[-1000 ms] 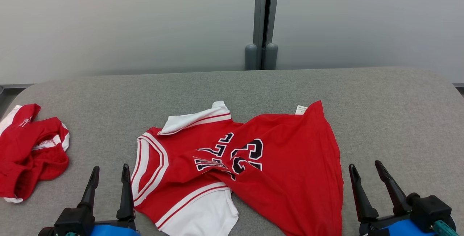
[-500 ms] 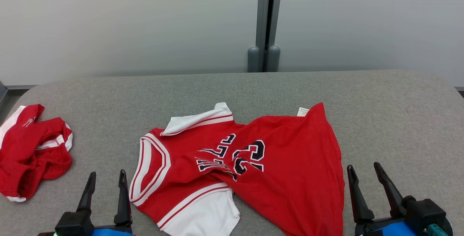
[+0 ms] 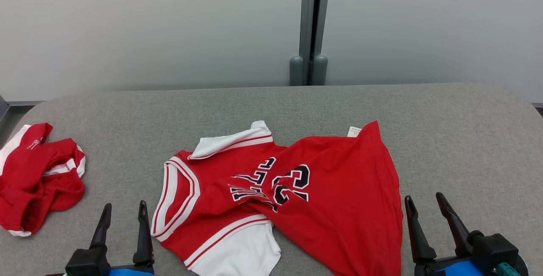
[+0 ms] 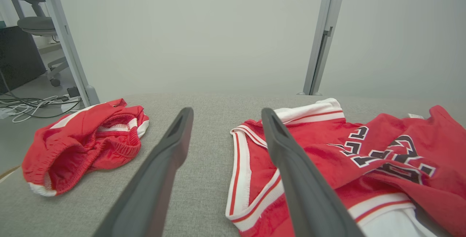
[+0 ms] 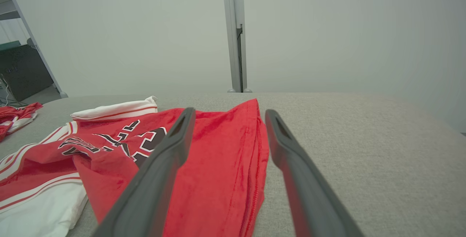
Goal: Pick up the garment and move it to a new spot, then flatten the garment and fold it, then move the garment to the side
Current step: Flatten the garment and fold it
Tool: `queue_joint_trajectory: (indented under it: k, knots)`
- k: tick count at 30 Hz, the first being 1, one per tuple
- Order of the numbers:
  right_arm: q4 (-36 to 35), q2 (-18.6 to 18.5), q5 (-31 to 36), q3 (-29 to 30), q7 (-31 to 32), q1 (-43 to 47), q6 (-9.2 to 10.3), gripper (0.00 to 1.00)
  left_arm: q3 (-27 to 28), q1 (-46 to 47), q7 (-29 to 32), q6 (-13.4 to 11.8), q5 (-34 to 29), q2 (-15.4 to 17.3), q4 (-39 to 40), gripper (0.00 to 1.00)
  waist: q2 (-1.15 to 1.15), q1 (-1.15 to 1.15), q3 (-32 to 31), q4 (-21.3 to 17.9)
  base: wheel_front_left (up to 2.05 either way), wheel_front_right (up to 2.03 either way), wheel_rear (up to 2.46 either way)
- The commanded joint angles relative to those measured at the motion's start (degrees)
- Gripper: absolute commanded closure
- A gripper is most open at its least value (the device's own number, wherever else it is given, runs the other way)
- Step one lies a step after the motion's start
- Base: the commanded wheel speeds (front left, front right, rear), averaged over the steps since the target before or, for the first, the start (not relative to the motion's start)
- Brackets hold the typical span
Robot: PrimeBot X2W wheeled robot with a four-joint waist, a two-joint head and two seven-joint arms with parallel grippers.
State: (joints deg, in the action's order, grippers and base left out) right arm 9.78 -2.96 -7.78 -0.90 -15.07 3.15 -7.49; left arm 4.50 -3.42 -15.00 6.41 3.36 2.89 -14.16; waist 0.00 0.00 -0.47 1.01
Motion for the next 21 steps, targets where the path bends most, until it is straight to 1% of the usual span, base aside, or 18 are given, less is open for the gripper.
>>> queue_joint_trajectory:
  k: [1,6,10,18,21]
  knots:
    - [0.1,0.1,-0.1,0.0,-0.1,0.5,-0.01,0.00,-0.3,0.1,-0.3,-0.3,0.0,0.0,0.1,0.00,0.00,0.00,0.0,0.1,0.00,0.00,0.00]
    - [1.7,0.1,0.3,-0.7,-0.1,1.0,-0.01,0.00,-0.9,-0.9,-0.3,0.1,2.2,0.0,-0.9,0.00,0.00,0.00,0.2,-0.3,0.00,0.00,0.00]
    - [3.5,-0.1,0.6,-2.0,-0.1,1.3,-0.01,0.00,-3.2,-2.0,-0.3,0.6,2.9,0.0,-3.0,0.00,0.00,0.00,0.4,-0.6,0.00,0.00,0.00]
    - [5.6,-1.4,-0.4,-4.2,-0.1,4.7,-0.01,0.00,-11.0,-5.4,-0.2,1.2,3.6,0.0,-6.5,0.00,0.00,0.00,0.7,-0.9,0.00,0.00,0.00]
    - [5.8,-2.0,-0.8,-5.5,-0.1,6.7,-0.01,0.00,-15.2,-6.8,-0.3,1.2,4.5,1.0,-7.4,0.00,0.00,0.00,0.8,-0.9,0.00,0.00,0.00]
